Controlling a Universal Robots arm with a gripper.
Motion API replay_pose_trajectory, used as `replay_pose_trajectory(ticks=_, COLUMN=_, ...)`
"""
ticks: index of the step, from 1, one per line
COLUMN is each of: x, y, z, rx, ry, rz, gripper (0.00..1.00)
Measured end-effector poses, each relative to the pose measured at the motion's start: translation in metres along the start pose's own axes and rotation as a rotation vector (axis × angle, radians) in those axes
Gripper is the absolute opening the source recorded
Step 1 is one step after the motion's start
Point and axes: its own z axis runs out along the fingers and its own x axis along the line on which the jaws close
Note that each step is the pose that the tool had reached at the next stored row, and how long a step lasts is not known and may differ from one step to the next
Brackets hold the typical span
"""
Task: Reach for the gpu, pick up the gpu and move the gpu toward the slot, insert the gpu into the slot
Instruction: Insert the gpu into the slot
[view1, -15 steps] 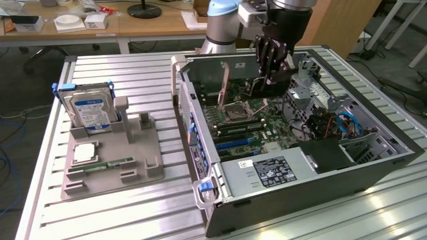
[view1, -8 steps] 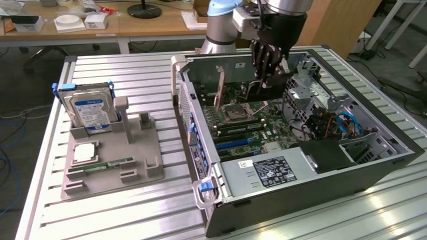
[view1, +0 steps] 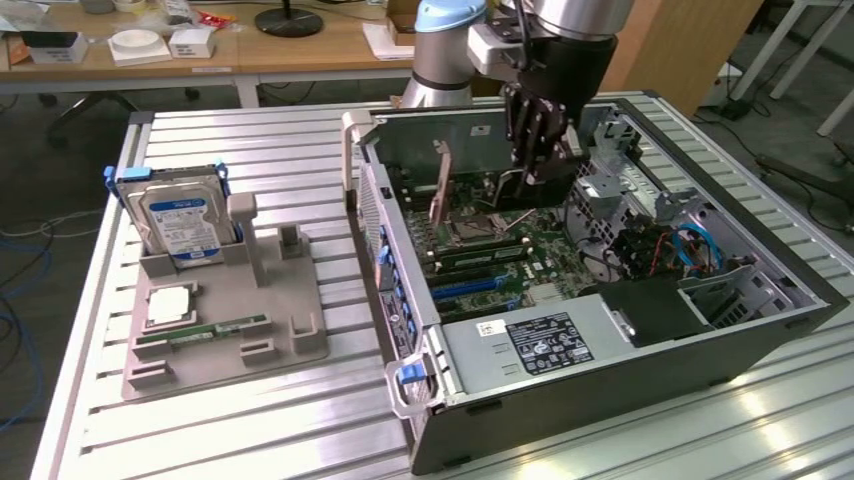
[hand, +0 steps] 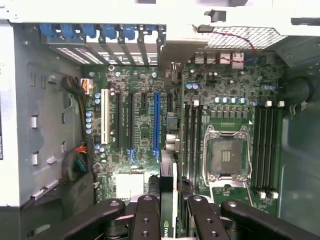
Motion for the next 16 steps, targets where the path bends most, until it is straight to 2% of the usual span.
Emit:
replay_pose_trajectory(ticks=4, x=0.005, y=0.0009, z=0.0021, rx=0.0001, ry=-0.0002, rz=0.0, gripper=0.26)
replay_pose_trajectory(ticks=10, x=0.005, y=0.0099, z=0.0092, rx=0.0, ry=0.0001, rz=0.0, gripper=0.26)
replay_pose_trajectory(ticks=16, x=0.006, y=0.0111, z=0.0192, rx=0.0, ry=0.0001, rz=0.0, gripper=0.26)
